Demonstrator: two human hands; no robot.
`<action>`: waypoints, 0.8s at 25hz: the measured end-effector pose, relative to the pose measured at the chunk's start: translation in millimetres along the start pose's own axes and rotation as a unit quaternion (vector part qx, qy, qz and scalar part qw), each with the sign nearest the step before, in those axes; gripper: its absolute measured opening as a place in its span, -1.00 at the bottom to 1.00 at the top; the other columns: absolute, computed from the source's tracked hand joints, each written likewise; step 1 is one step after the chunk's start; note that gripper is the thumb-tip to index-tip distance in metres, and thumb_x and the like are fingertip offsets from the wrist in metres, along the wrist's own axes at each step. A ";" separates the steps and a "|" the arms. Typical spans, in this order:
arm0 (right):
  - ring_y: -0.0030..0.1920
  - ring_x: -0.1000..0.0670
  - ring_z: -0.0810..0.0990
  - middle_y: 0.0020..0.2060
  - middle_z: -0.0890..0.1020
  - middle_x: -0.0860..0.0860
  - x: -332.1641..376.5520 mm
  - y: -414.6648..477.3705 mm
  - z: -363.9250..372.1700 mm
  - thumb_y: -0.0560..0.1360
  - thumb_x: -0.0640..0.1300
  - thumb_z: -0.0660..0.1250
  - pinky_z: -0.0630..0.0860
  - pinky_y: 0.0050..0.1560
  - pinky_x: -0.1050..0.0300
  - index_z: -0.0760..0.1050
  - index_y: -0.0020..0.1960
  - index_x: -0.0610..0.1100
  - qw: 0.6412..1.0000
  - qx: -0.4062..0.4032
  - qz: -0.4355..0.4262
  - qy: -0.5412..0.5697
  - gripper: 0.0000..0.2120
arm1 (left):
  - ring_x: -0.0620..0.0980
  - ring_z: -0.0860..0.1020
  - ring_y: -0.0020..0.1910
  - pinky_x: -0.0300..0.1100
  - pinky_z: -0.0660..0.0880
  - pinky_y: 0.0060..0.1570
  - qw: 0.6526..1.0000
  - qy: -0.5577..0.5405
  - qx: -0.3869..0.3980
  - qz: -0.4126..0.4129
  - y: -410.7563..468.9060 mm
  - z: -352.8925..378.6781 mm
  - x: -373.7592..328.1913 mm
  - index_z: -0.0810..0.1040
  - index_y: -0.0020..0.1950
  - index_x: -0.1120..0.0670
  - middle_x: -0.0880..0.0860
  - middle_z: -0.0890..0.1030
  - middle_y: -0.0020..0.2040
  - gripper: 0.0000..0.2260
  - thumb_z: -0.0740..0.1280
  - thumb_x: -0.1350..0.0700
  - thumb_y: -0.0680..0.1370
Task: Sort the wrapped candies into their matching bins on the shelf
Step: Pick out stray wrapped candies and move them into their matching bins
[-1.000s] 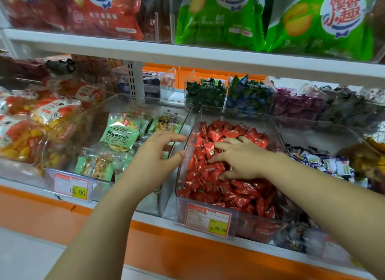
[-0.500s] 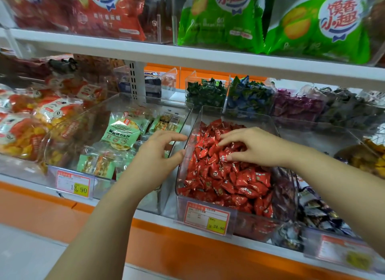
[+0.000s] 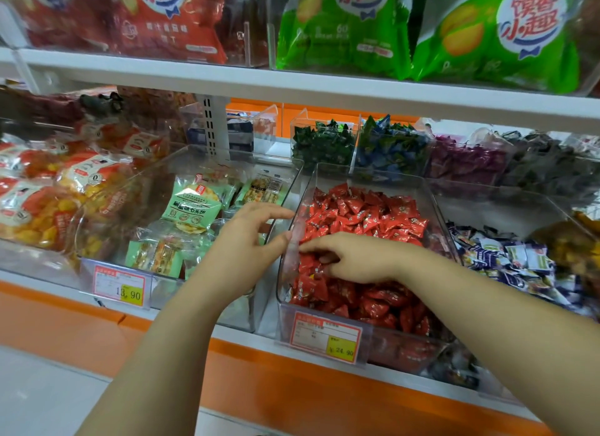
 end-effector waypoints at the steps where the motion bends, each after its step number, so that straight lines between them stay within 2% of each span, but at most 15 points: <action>1: 0.32 0.00 0.41 0.38 0.39 -0.02 -4.9 1.9 -2.6 0.50 -0.32 0.21 0.31 0.33 0.18 0.27 0.44 -0.03 1.000 -0.003 0.005 -0.011 -0.46 | -0.15 0.48 0.10 -0.20 0.42 0.18 1.000 -0.003 0.001 -0.001 -0.2 -0.2 0.2 0.52 0.16 -0.12 -0.13 0.44 0.20 -0.76 0.33 0.10 0.52; 6: 0.38 0.05 0.33 0.42 0.32 0.04 -28.7 7.3 -19.4 0.53 -0.28 0.24 0.19 0.32 0.31 0.24 0.45 -0.01 0.999 -0.020 0.047 0.001 -0.47 | -0.15 0.47 0.12 -0.19 0.41 0.21 1.000 -0.011 0.006 -0.001 -1.4 -0.6 0.3 0.52 0.17 -0.13 -0.14 0.44 0.21 -0.76 0.32 0.09 0.52; 8: 0.34 0.05 0.39 0.40 0.37 0.04 -35.3 9.5 -24.7 0.52 -0.29 0.25 0.27 0.38 0.20 0.28 0.43 -0.01 0.997 -0.032 0.054 0.046 -0.48 | -0.15 0.47 0.12 -0.20 0.40 0.21 1.000 -0.009 0.007 -0.003 -1.1 -0.5 0.3 0.52 0.18 -0.12 -0.14 0.44 0.21 -0.76 0.33 0.09 0.52; 10: 0.20 0.09 0.53 0.28 0.49 0.07 -36.6 4.7 -31.4 0.52 -0.26 0.28 0.43 0.27 0.14 0.36 0.37 0.02 0.995 -0.041 0.050 0.077 -0.54 | -0.16 0.47 0.10 -0.22 0.41 0.19 1.000 -0.007 0.009 -0.004 -0.6 -0.1 -0.1 0.52 0.18 -0.12 -0.15 0.43 0.19 -0.75 0.33 0.08 0.52; 12: -0.01 0.18 0.62 0.08 0.57 0.17 -26.2 -6.9 -40.8 0.51 -0.22 0.33 0.53 0.08 0.25 0.45 0.30 0.00 0.993 -0.056 0.030 0.096 -0.62 | -0.16 0.47 0.09 -0.23 0.40 0.16 1.000 -0.004 0.012 -0.004 -0.1 0.3 -0.2 0.51 0.18 -0.13 -0.15 0.43 0.19 -0.75 0.33 0.06 0.51; 14: -0.06 0.20 0.62 0.06 0.58 0.19 -2.8 -18.0 -38.7 0.49 -0.18 0.36 0.54 0.04 0.29 0.48 0.27 -0.03 0.993 -0.053 -0.003 0.109 -0.65 | -0.16 0.47 0.09 -0.24 0.40 0.15 1.000 -0.002 0.011 -0.006 0.7 0.8 0.5 0.51 0.18 -0.13 -0.14 0.42 0.19 -0.74 0.33 0.06 0.51; 17: 0.05 0.15 0.57 0.16 0.56 0.12 31.1 -21.0 -5.3 0.46 -0.09 0.39 0.46 0.10 0.34 0.49 0.25 -0.05 0.998 -0.006 -0.051 0.045 -0.63 | -0.15 0.47 0.10 -0.30 0.37 0.11 1.000 0.002 0.005 -0.004 0.4 1.2 -0.2 0.51 0.18 -0.12 -0.13 0.42 0.20 -0.75 0.33 0.10 0.52; 18: 0.04 0.16 0.55 0.15 0.57 0.11 35.5 -18.8 6.6 0.45 -0.08 0.40 0.44 0.06 0.39 0.50 0.23 -0.05 0.998 0.007 -0.054 0.029 -0.65 | -0.15 0.46 0.10 -0.35 0.35 0.09 1.000 0.002 0.002 -0.002 -0.3 1.1 -0.7 0.51 0.17 -0.12 -0.13 0.43 0.20 -0.76 0.33 0.10 0.52; 20: -0.11 0.19 0.50 0.01 0.58 0.09 35.5 -15.6 18.7 0.45 -0.13 0.40 0.37 -0.12 0.47 0.52 0.12 -0.08 0.998 0.010 -0.053 0.016 -0.74 | -0.15 0.46 0.10 -0.46 0.31 0.03 1.000 0.003 0.000 0.002 -1.0 0.9 -1.2 0.51 0.14 -0.13 -0.13 0.43 0.19 -0.77 0.33 0.11 0.52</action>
Point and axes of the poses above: each hand's wrist, its own y-axis towards the middle knuckle, its own z-axis out of the palm, x = y × z, the point moved 8 cm from there along y, towards the middle knuckle
